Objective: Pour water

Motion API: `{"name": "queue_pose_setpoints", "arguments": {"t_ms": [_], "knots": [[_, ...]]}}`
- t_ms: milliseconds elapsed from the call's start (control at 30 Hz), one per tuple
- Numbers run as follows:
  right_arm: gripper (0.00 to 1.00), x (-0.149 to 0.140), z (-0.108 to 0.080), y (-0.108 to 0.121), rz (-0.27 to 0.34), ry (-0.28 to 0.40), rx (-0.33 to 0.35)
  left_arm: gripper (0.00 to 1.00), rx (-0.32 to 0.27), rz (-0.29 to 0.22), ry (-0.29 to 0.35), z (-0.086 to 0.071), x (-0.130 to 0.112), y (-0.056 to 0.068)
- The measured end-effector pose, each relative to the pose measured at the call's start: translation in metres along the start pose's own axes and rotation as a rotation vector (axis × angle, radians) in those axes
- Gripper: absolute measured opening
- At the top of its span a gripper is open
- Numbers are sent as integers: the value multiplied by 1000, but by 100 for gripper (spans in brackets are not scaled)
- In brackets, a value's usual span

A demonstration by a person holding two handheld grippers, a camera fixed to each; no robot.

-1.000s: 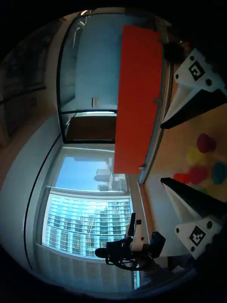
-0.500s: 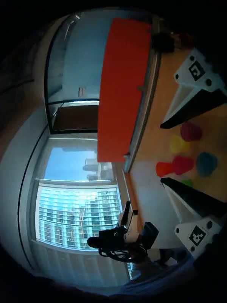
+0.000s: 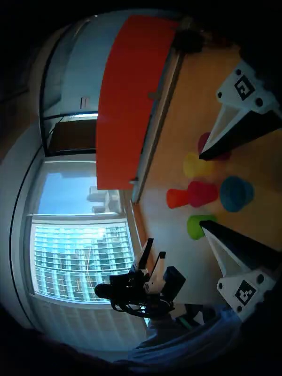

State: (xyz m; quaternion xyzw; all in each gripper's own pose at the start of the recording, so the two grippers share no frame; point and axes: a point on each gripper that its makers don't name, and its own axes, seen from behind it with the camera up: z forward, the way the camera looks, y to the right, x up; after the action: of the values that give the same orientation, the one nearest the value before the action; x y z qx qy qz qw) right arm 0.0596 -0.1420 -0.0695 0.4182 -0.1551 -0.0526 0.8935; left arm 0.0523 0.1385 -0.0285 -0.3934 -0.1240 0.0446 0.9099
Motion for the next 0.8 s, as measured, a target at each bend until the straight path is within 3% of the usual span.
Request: {"name": "queue_pose_setpoints", "arguments": {"t_ms": [433,667,800], "knots": [[100,-70,17,-3,-28,-132,17,100,-65,41,-133,17,-55,21],[100,-94,22,-2,-38,-190,28,100,-111,64,-199,23,-80,33],[100,-105,27,0,-43,-224,30,100,-119,57,-245,30,-94,33]]}}
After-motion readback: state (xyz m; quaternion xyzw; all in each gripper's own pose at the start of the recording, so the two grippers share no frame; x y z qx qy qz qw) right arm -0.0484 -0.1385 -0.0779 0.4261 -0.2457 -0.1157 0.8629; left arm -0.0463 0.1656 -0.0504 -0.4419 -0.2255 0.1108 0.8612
